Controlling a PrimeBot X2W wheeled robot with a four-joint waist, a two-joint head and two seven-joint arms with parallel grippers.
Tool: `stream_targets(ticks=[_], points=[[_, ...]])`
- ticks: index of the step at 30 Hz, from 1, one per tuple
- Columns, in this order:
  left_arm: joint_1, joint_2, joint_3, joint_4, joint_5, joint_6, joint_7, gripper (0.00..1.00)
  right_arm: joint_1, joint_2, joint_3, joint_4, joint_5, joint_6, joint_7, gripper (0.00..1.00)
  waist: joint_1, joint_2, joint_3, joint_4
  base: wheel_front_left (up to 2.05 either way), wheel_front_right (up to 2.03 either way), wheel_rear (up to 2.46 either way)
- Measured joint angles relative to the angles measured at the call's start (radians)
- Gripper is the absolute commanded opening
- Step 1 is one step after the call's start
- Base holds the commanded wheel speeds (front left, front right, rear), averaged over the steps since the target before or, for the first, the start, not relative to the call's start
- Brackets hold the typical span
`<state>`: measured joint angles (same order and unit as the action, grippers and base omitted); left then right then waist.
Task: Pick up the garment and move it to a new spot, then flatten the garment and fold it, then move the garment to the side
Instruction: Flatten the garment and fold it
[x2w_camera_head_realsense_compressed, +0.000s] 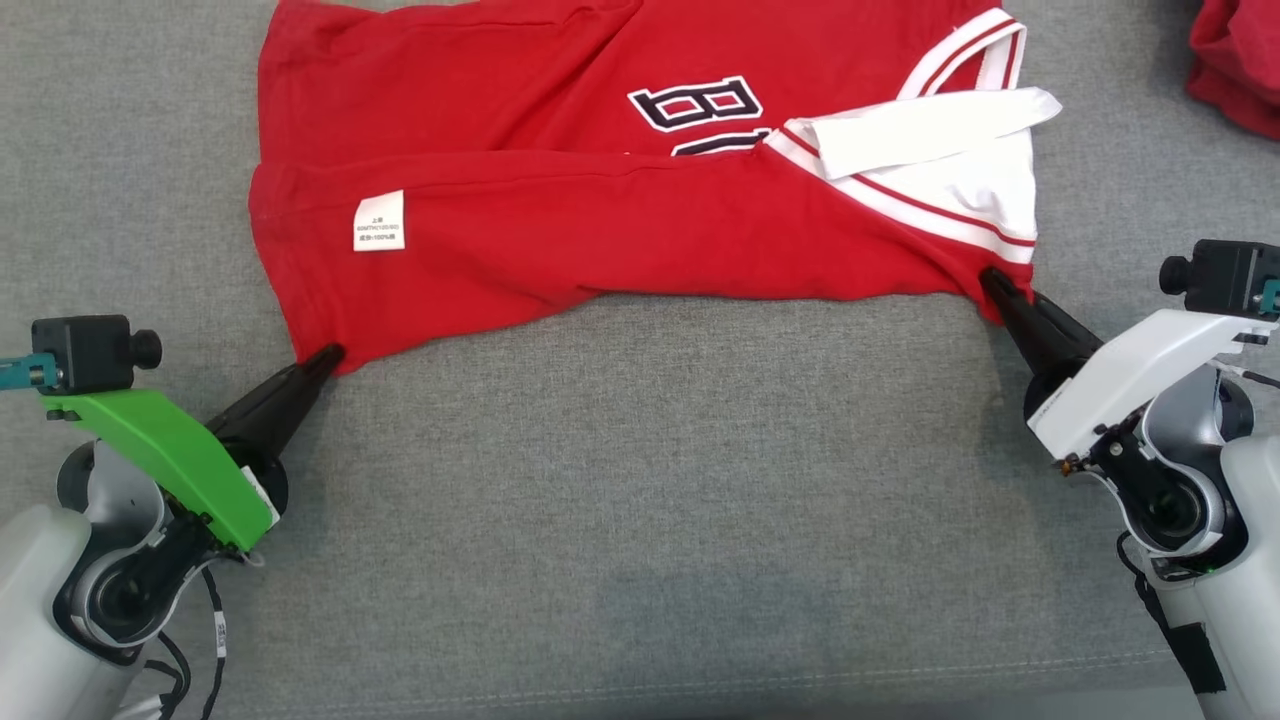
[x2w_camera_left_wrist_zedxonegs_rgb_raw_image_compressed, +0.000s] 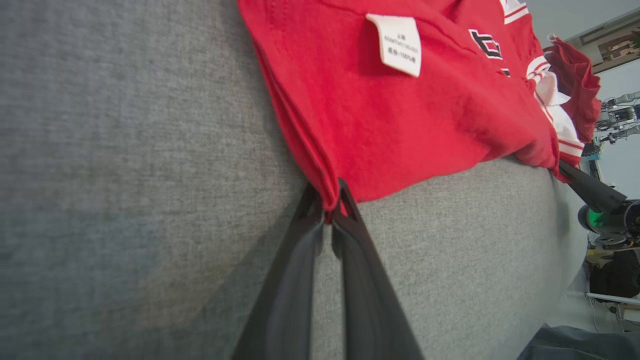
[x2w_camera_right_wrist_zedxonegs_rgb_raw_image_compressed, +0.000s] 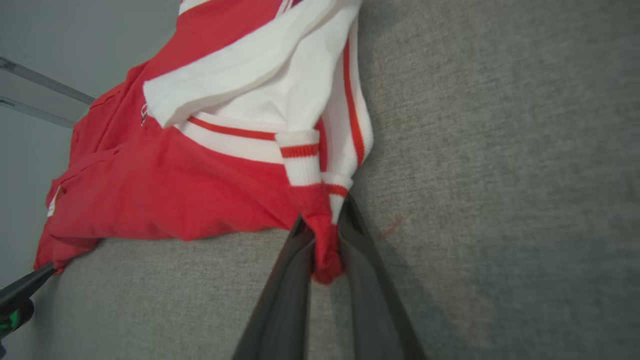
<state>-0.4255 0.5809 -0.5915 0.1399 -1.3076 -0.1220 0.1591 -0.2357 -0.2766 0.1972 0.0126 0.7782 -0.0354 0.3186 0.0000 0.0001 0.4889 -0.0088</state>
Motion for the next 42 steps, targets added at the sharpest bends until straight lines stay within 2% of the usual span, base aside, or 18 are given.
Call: stream_targets(ticks=[5, 14, 22, 29, 31, 32, 33, 34, 37, 42], points=[[0.002, 0.015, -0.001, 0.005, -0.021, -0.001, 0.035, 0.00, 0.016, -0.004, -0.044, 0.002, 0.069, 0.009, 0.021, 0.00, 0.0000, 0.0000, -0.032, 0.000, 0.00, 0.00, 0.00], [0.079, 0.093, 0.002, -0.041, -0.132, -0.002, 0.105, 0.00, 0.128, -0.037, -0.096, -0.025, 0.154, 0.007, 0.090, 0.00, 0.0000, 0.0000, -0.113, 0.008, 0.00, 0.00, 0.00], [0.217, 0.126, 0.009, -0.108, -0.173, -0.002, 0.086, 0.00, 0.310, -0.039, -0.129, -0.118, 0.210, -0.012, 0.127, 0.00, 0.0000, 0.0000, -0.151, 0.007, 0.00, 0.00, 0.00], [0.291, 0.125, 0.002, -0.123, -0.185, -0.002, 0.061, 0.00, 0.350, -0.044, -0.149, -0.143, 0.208, -0.027, 0.126, 0.00, 0.0000, 0.0000, -0.128, -0.005, 0.00, 0.00, 0.00], [0.291, 0.124, 0.000, -0.125, -0.178, -0.002, 0.059, 0.00, 0.350, -0.048, -0.149, -0.143, 0.195, -0.028, 0.124, 0.43, 0.0000, 0.0000, -0.124, -0.007, 0.00, 0.00, 0.00], [0.291, 0.123, 0.001, -0.124, -0.174, -0.002, 0.049, 0.36, 0.349, -0.050, -0.149, -0.143, 0.189, -0.029, 0.122, 0.82, 0.0000, 0.0000, -0.122, -0.007, 0.00, 0.00, 0.00], [0.291, 0.123, 0.003, -0.124, -0.170, -0.002, 0.043, 0.84, 0.349, -0.056, -0.148, -0.145, 0.182, -0.029, 0.122, 1.00, 0.0000, 0.0000, -0.122, -0.006, 0.00, 0.00, 0.00], [0.291, 0.126, 0.001, -0.126, -0.163, -0.002, 0.043, 1.00, 0.348, -0.074, -0.148, -0.150, 0.162, -0.030, 0.122, 1.00, 0.0000, 0.0000, -0.121, -0.005, 0.00, 0.00, 0.00], [0.291, 0.139, -0.009, -0.137, -0.152, -0.002, 0.051, 1.00, 0.348, -0.105, -0.150, -0.179, 0.132, -0.030, 0.122, 1.00, 0.0000, 0.0000, -0.122, 0.001, 0.00, 0.00, 0.00], [0.279, 0.250, 0.021, -0.184, -0.081, -0.002, 0.053, 1.00, 0.246, -0.174, -0.167, -0.296, 0.069, -0.028, 0.121, 1.00, 0.0000, 0.0000, -0.104, 0.004, 0.00, 0.00, 0.00]])
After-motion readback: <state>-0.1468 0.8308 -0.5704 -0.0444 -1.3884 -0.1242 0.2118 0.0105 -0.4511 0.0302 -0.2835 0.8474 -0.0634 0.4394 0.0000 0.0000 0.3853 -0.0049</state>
